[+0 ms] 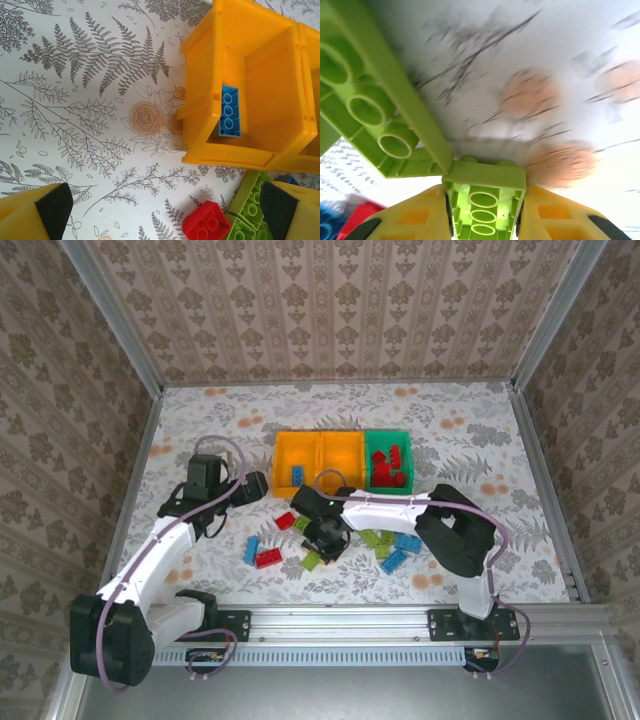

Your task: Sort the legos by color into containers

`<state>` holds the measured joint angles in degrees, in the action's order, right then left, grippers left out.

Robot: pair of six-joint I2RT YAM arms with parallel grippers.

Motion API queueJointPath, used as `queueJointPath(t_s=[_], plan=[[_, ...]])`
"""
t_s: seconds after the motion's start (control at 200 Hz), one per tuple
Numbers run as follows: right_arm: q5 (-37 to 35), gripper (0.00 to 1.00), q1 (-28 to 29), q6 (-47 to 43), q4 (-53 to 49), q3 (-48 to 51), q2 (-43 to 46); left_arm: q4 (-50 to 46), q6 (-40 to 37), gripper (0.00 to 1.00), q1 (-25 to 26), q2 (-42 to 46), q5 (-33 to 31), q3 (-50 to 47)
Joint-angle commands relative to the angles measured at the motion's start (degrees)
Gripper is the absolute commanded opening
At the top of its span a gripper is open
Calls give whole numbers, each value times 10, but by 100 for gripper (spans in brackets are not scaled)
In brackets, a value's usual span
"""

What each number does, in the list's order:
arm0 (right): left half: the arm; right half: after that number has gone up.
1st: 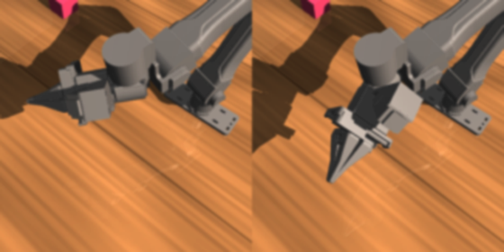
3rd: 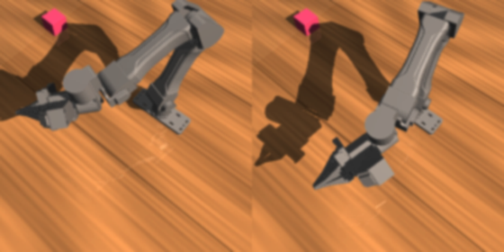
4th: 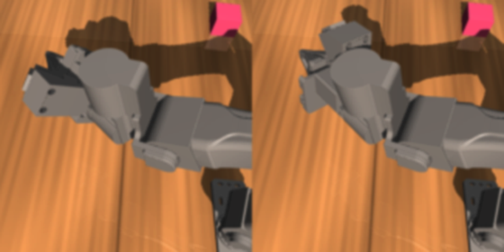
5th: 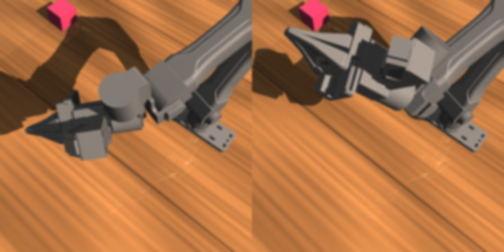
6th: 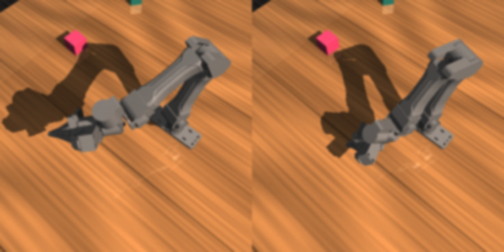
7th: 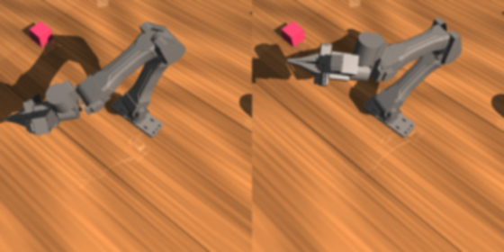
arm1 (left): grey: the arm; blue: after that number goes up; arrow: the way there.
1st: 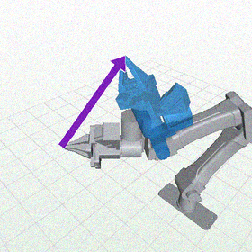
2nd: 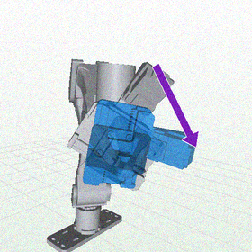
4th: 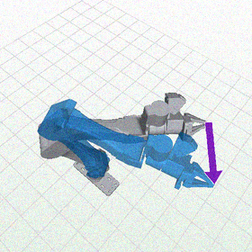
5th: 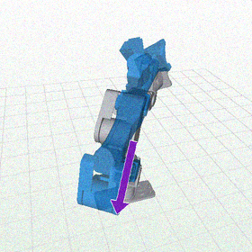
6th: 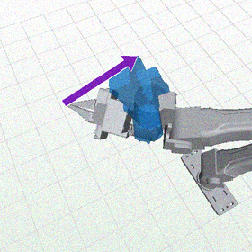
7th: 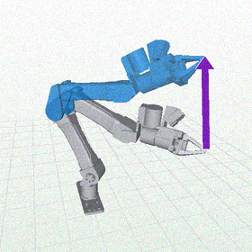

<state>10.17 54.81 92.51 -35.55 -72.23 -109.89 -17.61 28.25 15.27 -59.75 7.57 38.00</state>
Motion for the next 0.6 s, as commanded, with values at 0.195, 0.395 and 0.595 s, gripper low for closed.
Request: queueJointPath(t_s=[0.195, 0.395, 0.595], plan=[[-230, 23, -18, -207, -178, -107, 109, -46, -44, 100, 28, 70, 7, -24], [-280, 24, -74, -313, -167, -129, 128, -58, -36, 100, 83, 86, -15, -35], [-347, 24, -119, -456, -136, -166, 104, -93, -25, 100, 164, 79, -55, -35]])
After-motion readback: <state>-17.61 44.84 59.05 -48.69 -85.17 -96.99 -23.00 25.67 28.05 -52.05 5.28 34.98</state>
